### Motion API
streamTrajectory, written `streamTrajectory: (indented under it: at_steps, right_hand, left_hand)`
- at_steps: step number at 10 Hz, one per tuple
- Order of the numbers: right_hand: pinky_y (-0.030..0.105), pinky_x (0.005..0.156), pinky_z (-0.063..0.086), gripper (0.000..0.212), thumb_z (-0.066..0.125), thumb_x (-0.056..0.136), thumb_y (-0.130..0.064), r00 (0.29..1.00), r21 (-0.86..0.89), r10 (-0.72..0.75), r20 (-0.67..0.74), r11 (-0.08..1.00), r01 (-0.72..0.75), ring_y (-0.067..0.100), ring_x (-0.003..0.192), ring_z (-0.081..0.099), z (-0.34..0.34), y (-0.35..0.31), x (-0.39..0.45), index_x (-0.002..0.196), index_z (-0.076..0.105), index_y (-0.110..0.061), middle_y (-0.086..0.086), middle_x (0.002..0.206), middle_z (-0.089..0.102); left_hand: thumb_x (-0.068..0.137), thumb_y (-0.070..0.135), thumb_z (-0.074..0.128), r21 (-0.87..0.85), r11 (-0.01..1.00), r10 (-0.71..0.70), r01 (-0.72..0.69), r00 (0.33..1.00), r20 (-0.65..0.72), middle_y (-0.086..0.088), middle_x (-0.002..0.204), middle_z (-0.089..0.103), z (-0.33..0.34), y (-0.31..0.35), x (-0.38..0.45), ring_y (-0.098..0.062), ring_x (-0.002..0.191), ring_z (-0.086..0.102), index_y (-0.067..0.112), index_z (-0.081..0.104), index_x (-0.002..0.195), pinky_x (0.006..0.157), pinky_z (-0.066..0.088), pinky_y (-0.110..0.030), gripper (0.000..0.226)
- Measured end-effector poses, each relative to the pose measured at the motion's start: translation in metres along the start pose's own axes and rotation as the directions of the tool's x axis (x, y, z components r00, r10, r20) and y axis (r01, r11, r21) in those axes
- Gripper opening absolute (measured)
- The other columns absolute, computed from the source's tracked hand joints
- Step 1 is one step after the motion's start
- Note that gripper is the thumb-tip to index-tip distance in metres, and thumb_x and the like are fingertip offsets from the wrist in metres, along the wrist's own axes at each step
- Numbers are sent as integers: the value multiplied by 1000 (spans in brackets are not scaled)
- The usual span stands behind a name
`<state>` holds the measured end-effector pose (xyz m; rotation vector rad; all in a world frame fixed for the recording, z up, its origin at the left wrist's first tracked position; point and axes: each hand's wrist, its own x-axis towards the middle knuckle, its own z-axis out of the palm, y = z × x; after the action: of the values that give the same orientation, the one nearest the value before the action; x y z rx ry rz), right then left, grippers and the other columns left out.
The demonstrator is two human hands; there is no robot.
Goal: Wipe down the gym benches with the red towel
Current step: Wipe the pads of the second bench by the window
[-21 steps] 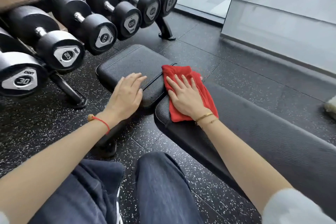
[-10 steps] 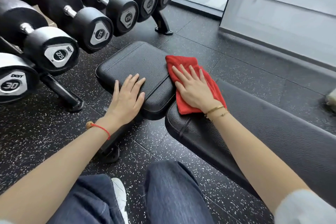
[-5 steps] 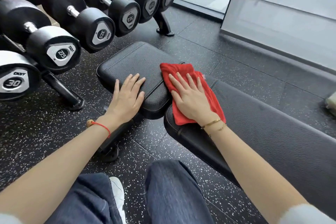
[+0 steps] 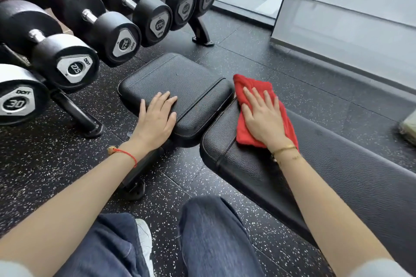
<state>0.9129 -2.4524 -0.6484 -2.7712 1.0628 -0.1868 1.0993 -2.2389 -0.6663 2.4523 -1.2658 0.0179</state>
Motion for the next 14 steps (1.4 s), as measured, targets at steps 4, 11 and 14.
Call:
streamTrajectory:
  at_steps: [4,11,14]
  right_hand:
    - [43,122,1,51,24,101,-46,899,54,-428,98,904,424,17,151,8,7,-30,-71,151,18,-42,-14,161,18]
    - [44,122,-5,50,29,102,-43,962,42,-264,63,964,262,21,151,6,4,-27,-8,151,22,-39,-11,161,17]
    - [41,122,-3,50,29,102,-44,922,84,-384,37,921,380,18,151,10,13,-34,-32,151,21,-41,-14,160,19]
  left_hand:
    - [99,25,46,-50,998,-40,40,999,-9,-5,155,32,3,1,10,-25,147,20,15,42,142,118,5,-61,44]
    - [100,25,44,-32,999,-41,41,999,-9,-6,157,30,2,3,7,-25,149,17,15,41,144,119,4,-60,45]
    - [101,29,42,-4,999,-54,54,998,41,-1,158,28,-4,6,8,-21,150,14,20,38,146,119,4,-60,47]
